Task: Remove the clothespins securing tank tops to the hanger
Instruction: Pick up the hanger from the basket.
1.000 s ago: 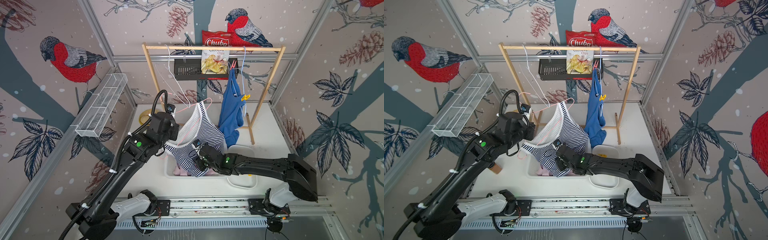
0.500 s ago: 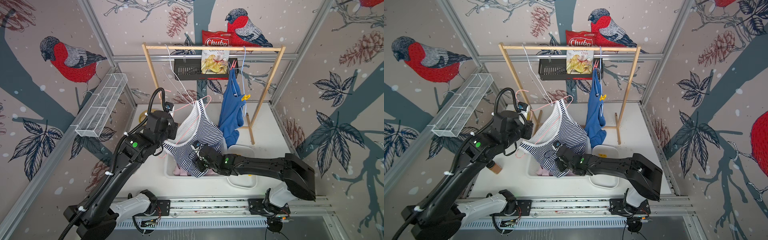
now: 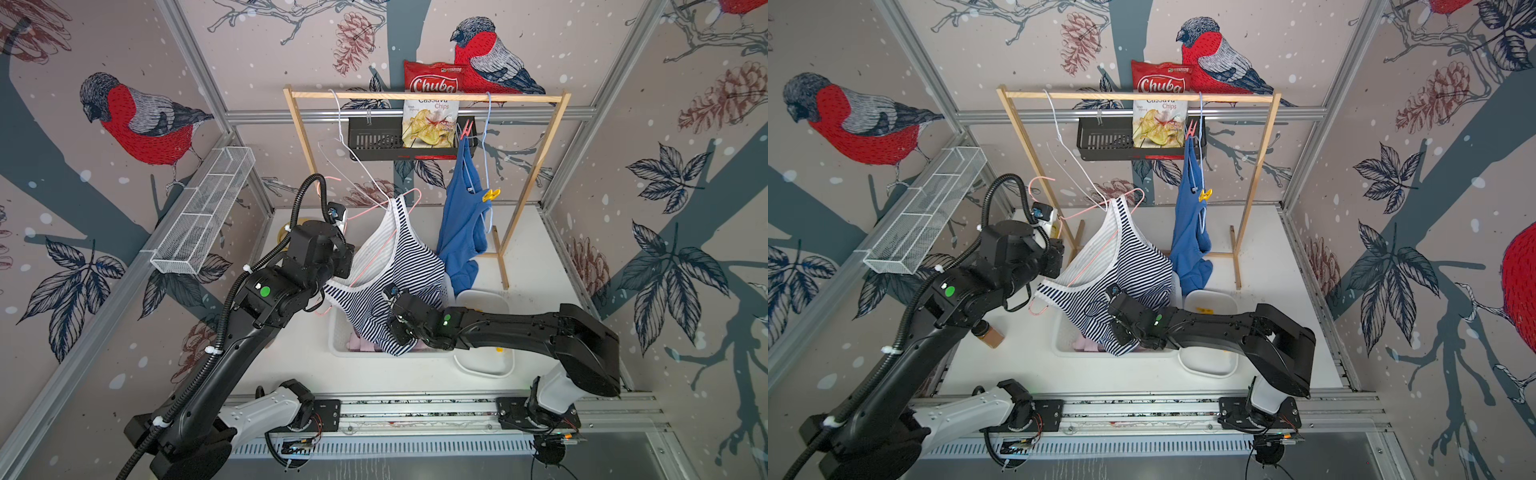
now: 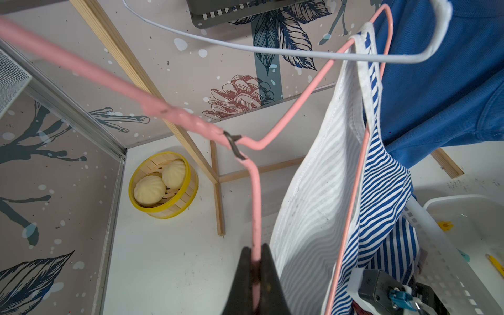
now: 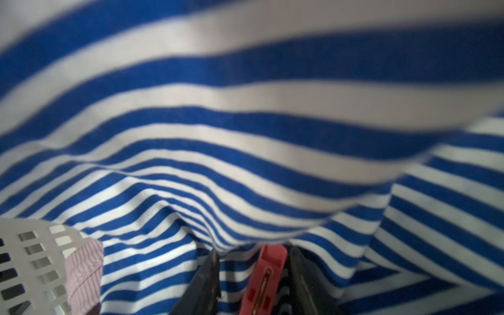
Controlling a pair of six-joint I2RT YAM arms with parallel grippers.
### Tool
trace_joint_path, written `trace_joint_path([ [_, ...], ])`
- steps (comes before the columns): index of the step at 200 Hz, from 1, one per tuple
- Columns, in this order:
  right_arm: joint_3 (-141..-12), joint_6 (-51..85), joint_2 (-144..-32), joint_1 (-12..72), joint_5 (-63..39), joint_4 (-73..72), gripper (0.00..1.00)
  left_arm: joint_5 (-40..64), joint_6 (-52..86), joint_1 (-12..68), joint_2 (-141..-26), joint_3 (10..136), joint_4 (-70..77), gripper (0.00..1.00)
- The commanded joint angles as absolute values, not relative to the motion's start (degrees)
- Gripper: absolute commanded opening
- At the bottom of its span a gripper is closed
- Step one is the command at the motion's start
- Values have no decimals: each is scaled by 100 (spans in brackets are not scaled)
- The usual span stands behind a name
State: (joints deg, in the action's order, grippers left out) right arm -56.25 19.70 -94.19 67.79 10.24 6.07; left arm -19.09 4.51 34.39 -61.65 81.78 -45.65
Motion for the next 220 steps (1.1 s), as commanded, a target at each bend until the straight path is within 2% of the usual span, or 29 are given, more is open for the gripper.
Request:
trace_joint_path([
  [1, -5727, 2015, -9524, 6808, 1129, 781, 33, -1879, 484, 3437, -6135, 8260, -4482, 0],
  [27, -5749, 1994, -9543, 6824, 1158, 777, 21, -1882, 497, 3437, -6108, 8246, -4507, 0],
  [69, -5709, 2081, -9274, 6820, 1351, 721, 19, -1850, 527, 3437, -6079, 8236, -4483, 0],
  [93, -5644, 2126, -8945, 6822, 1514, 664, 12, -1819, 521, 3437, -6108, 8200, -4468, 0],
  [157, -4968, 2553, -7516, 6836, 1726, 669, 13, -1826, 457, 3442, -6222, 8270, -4470, 0],
  [220, -4211, 3170, -6323, 6833, 2072, 1269, 13, -2125, 405, 3441, -6267, 8299, -4521, 0],
])
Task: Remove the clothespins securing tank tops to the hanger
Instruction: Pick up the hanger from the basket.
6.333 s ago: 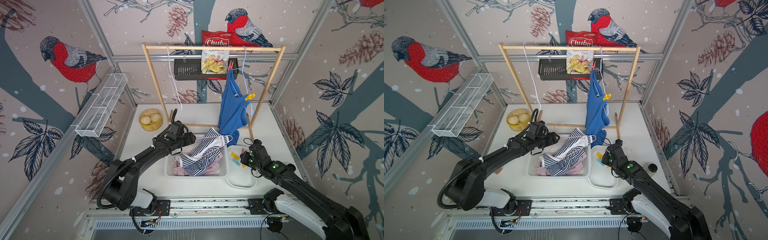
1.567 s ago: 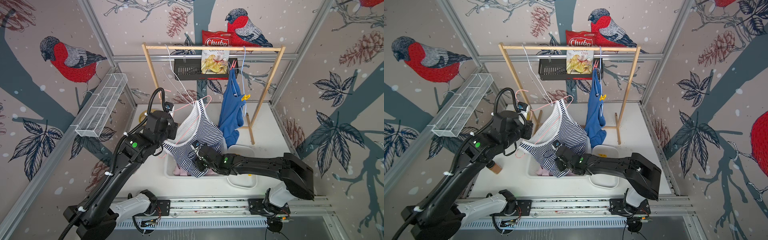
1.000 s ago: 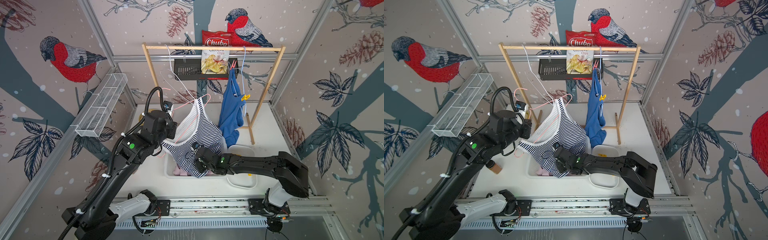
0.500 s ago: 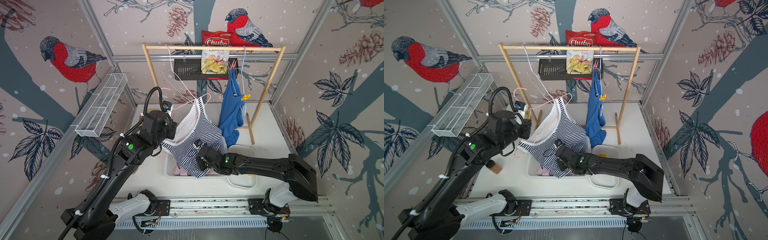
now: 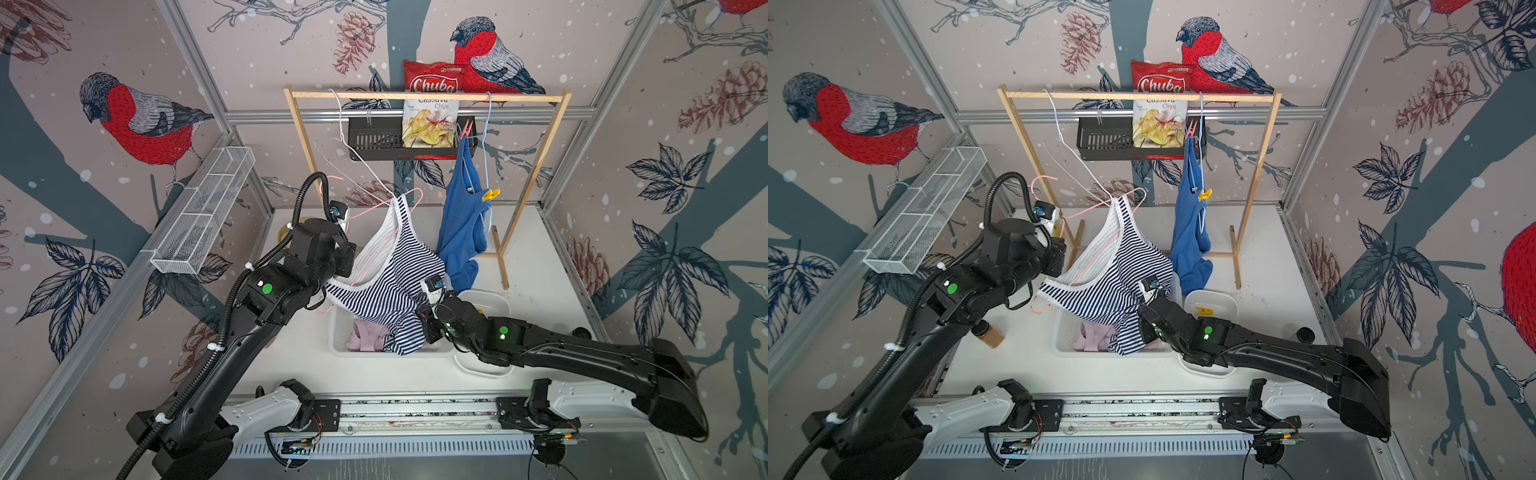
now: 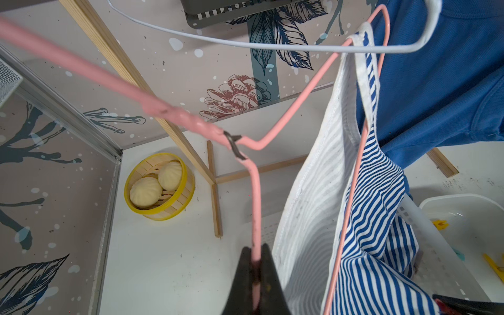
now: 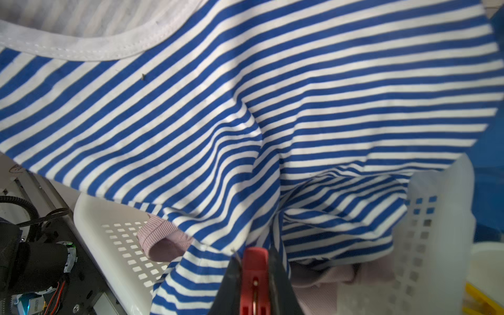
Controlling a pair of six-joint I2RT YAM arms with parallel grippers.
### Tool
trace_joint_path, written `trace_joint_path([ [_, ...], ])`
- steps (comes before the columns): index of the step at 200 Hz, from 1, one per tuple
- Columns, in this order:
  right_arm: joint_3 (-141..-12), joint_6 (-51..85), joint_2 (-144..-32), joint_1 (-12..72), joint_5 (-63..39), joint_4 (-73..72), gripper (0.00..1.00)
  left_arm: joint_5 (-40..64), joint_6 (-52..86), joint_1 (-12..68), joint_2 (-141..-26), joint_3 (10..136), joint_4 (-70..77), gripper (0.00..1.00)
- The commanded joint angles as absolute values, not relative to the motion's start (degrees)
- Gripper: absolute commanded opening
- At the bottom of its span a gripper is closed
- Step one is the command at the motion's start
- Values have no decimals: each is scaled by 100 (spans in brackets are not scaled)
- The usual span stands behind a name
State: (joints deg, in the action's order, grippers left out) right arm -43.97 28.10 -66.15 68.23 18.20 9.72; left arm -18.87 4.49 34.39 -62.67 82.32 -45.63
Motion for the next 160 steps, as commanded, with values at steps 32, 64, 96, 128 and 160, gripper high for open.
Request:
trace_joint_path([
  [32, -3910, 3396, -5899, 6827, 2195, 1473, 14, -2284, 387, 3441, -6315, 8332, -4560, 0],
  [64, -3714, 3691, -5525, 6687, 2486, 1938, 16, -2261, 420, 3442, -6387, 8370, -4556, 0],
  [96, -3567, 3935, -5017, 6509, 2505, 2338, 17, -2425, 388, 3443, -6424, 8383, -4556, 0],
  [128, -3341, 3973, -4427, 6449, 2433, 2397, 23, -2309, 394, 3425, -6475, 8367, -4523, 0],
  [160, -3340, 4256, -4067, 6370, 2593, 2912, 23, -2355, 387, 3426, -6487, 8341, -4508, 0],
])
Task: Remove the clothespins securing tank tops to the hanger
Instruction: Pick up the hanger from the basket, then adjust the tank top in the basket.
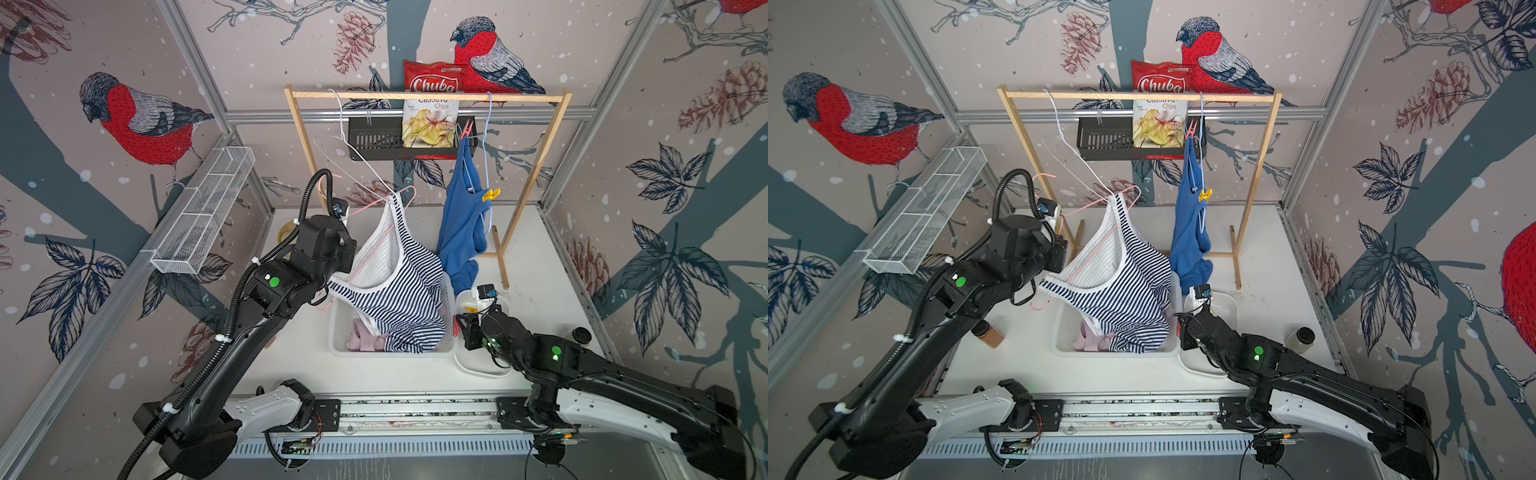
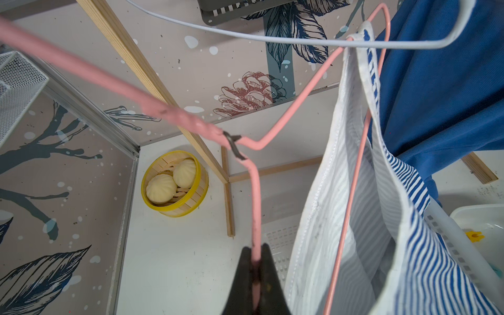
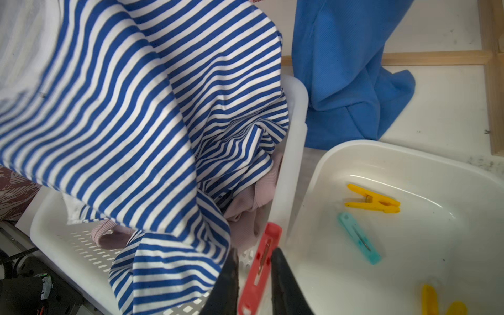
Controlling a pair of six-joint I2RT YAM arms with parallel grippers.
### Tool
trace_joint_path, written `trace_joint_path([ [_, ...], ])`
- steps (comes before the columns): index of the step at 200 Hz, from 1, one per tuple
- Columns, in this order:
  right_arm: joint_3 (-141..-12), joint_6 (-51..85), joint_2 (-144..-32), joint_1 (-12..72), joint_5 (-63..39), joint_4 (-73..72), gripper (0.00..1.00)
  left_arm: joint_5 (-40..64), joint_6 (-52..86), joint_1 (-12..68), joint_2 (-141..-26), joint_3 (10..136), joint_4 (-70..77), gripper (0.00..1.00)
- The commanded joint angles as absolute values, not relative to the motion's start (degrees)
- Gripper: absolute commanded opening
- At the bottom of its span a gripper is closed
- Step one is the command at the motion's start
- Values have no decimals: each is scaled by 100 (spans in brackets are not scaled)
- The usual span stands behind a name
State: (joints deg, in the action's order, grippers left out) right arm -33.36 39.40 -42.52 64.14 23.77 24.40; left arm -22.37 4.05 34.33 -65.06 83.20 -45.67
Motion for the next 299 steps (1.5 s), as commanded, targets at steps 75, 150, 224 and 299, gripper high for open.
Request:
trace_joint_path([
  [75, -3495, 4175, -4404, 6272, 2394, 2734, 35, -2142, 269, 3430, -6451, 8329, -4443, 0],
  [150, -5463, 3588, -6690, 6675, 1605, 4292, 46, -2810, 292, 3416, -6357, 8144, -4739, 0],
  [224, -6600, 3864, -8054, 6961, 1067, 5924, 43, -2822, 1063, 3352, -6085, 7586, -4688, 0],
  [299, -6479, 3442, -8689, 6799, 1068, 5557, 43, -2479, 1005, 3040, -5699, 7199, -4304, 0],
])
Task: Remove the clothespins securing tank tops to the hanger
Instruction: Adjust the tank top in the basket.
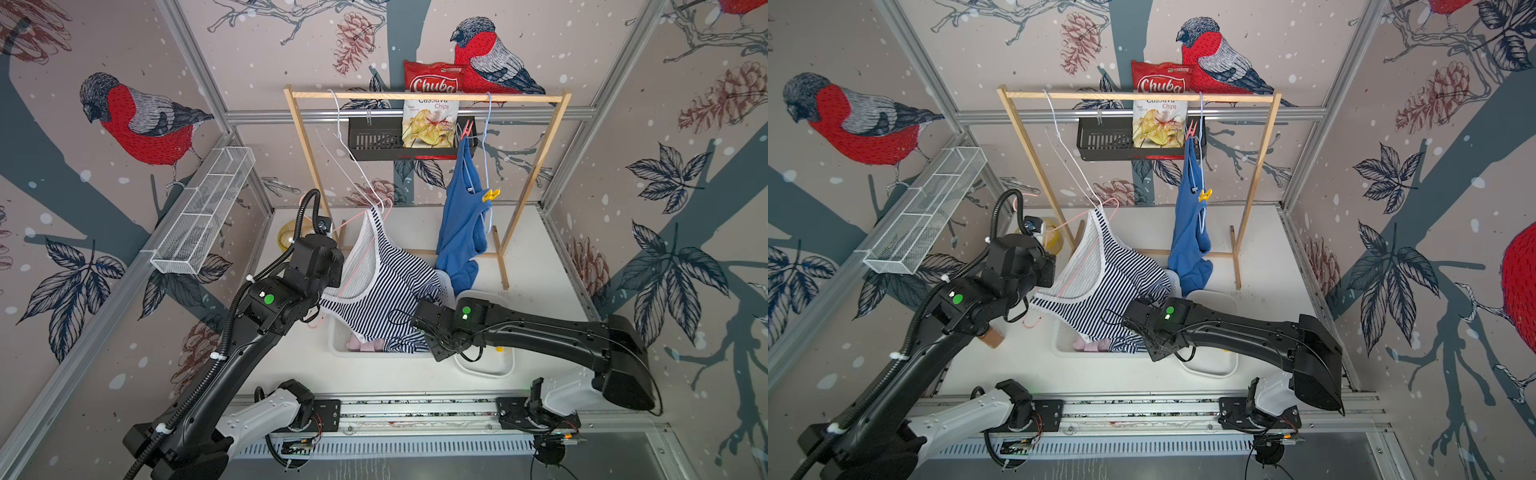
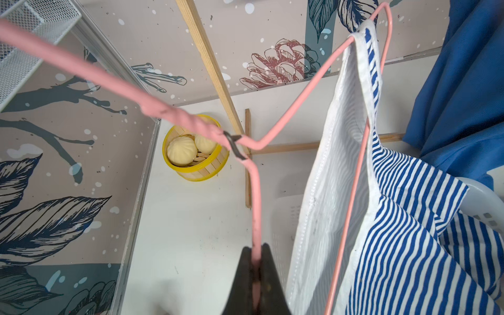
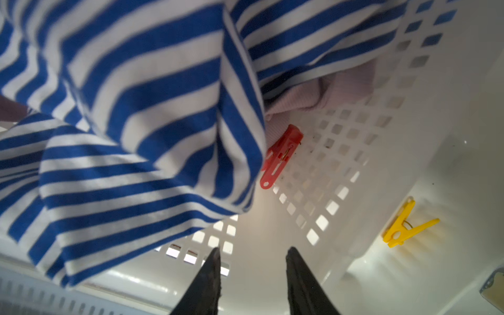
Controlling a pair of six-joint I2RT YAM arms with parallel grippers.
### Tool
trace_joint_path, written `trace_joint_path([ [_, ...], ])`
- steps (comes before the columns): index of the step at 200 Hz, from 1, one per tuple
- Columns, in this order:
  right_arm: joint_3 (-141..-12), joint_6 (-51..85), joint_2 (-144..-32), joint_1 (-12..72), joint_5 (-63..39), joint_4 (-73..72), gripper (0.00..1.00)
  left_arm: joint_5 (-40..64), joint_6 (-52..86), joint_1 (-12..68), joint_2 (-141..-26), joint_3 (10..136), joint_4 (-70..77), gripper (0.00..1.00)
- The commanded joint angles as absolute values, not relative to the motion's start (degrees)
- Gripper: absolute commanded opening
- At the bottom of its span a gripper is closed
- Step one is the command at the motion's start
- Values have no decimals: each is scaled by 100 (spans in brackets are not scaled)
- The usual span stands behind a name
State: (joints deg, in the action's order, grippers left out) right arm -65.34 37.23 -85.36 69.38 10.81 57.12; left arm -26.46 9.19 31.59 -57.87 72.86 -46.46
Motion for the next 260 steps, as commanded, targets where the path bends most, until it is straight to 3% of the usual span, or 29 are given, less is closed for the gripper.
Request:
trace_joint_path([
  [1, -6478, 3430, -8700, 6792, 1057, 5556, 43, -2474, 1004, 3032, -5693, 7194, -4301, 0],
  [87, -6950, 2893, -9618, 6383, 860, 5933, 45, -2089, 1002, 2840, -5582, 6946, -4003, 0],
  [202, -6654, 2926, -10443, 6136, 131, 5420, 46, -1558, 765, 2274, -5528, 6843, -3779, 0],
  [228, -6583, 2953, -10503, 6135, 18, 5152, 39, -1523, 734, 2224, -5537, 6870, -3787, 0],
  [260, -6710, 3047, -10358, 6134, 190, 5112, 17, -1486, 695, 2207, -5546, 6907, -3781, 0],
])
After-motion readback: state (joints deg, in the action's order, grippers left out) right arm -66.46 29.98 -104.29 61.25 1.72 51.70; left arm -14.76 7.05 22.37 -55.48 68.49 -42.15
